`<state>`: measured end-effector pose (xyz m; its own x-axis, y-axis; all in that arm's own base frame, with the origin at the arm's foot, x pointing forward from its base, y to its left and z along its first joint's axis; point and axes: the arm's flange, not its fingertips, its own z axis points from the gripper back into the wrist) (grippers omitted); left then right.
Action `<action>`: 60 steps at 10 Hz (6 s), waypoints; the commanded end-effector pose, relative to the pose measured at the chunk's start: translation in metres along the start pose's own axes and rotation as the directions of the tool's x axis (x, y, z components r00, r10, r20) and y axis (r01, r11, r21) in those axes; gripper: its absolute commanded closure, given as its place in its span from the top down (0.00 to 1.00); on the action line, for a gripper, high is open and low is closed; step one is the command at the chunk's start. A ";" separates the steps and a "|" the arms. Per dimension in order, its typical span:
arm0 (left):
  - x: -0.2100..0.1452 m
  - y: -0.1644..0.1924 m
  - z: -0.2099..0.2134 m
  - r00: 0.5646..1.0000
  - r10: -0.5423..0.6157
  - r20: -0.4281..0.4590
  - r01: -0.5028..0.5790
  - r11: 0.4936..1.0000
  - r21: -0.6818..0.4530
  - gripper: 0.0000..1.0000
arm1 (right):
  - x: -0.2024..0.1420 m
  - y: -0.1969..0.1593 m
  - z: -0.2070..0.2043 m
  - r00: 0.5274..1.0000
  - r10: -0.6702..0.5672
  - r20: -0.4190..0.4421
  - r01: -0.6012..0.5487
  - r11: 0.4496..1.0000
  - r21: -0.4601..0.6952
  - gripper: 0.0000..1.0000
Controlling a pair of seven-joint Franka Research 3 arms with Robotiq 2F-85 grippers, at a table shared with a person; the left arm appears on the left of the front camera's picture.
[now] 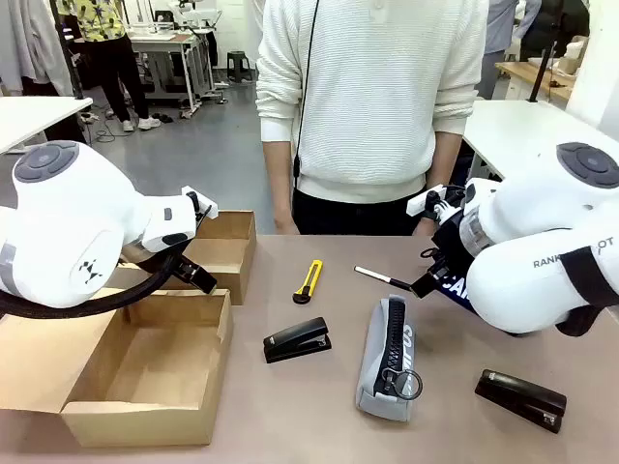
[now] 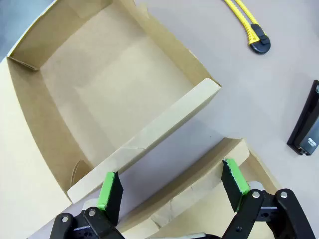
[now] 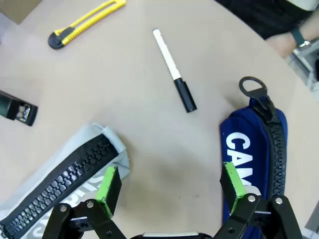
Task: Place items inside the box.
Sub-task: Pick up a Pencil pouch or Stapler and place it inside the Mailer Box closest to the robot.
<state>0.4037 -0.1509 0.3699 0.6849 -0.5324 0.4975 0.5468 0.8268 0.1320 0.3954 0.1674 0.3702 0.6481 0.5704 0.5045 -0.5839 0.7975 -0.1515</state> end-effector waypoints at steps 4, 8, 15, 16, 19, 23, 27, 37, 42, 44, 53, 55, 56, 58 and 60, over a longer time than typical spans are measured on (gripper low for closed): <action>0.000 0.000 0.000 1.000 0.000 0.000 0.000 1.000 0.000 1.00 | 0.000 0.000 0.000 1.000 0.000 0.000 0.000 1.000 0.000 1.00; 0.000 0.000 0.000 1.000 0.000 0.000 0.000 1.000 0.000 1.00 | 0.000 0.000 0.000 1.000 0.000 0.000 0.000 1.000 0.000 1.00; 0.000 0.000 0.000 1.000 0.000 0.000 0.000 1.000 0.000 1.00 | 0.000 0.000 0.000 1.000 0.001 0.000 -0.001 1.000 0.000 1.00; 0.004 0.002 0.021 0.999 -0.017 0.028 0.019 0.998 -0.057 1.00 | 0.007 -0.003 0.017 1.000 -0.002 0.007 0.002 0.998 0.067 1.00; 0.016 0.021 0.150 0.983 0.178 0.041 -0.167 0.967 -0.193 1.00 | 0.022 -0.031 0.133 0.968 -0.237 -0.082 0.249 0.943 0.222 1.00; -0.076 0.140 0.252 0.923 0.384 0.030 -0.289 0.741 -0.606 1.00 | -0.104 -0.144 0.246 0.698 -0.716 -0.022 0.643 0.613 0.459 1.00; -0.227 0.250 0.219 0.391 0.920 -0.011 -0.495 0.200 -0.846 1.00 | -0.278 -0.242 0.227 0.144 -0.987 -0.076 0.731 0.054 0.680 1.00; -0.267 0.256 0.227 0.457 0.889 -0.030 -0.545 0.254 -0.799 1.00 | -0.268 -0.230 0.236 0.314 -0.943 -0.109 0.834 0.219 0.506 1.00; -0.267 0.256 0.227 0.457 0.889 -0.030 -0.545 0.254 -0.799 1.00 | -0.229 -0.218 0.229 0.519 -0.831 -0.199 0.805 0.397 0.441 1.00; -0.267 0.256 0.227 0.457 0.889 -0.030 -0.545 0.254 -0.799 1.00 | -0.314 -0.244 0.252 0.385 -0.910 -0.152 0.845 0.282 0.454 1.00; -0.267 0.256 0.227 0.457 0.889 -0.030 -0.545 0.254 -0.799 1.00 | -0.325 -0.233 0.248 0.340 -0.927 -0.157 0.875 0.250 0.414 1.00; -0.267 0.256 0.227 0.457 0.889 -0.030 -0.545 0.254 -0.799 1.00 | -0.257 -0.187 0.235 0.407 -0.891 -0.198 0.884 0.331 0.330 1.00; -0.267 0.256 0.227 0.457 0.889 -0.030 -0.545 0.254 -0.799 1.00 | -0.218 -0.153 0.228 0.474 -0.850 -0.231 0.860 0.390 0.329 1.00; -0.267 0.256 0.227 0.457 0.889 -0.030 -0.545 0.254 -0.799 1.00 | -0.142 -0.064 0.193 0.507 -0.798 -0.324 0.860 0.443 0.255 1.00; -0.267 0.256 0.227 0.457 0.889 -0.030 -0.545 0.254 -0.799 1.00 | -0.099 0.029 0.137 0.619 -0.616 -0.487 0.773 0.587 0.240 1.00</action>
<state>0.2521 0.2434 0.4631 0.8225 0.4846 0.2977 0.1219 0.3611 -0.9245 0.2825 0.0320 0.5208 0.9916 -0.1231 0.0397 0.0826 0.8388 0.5381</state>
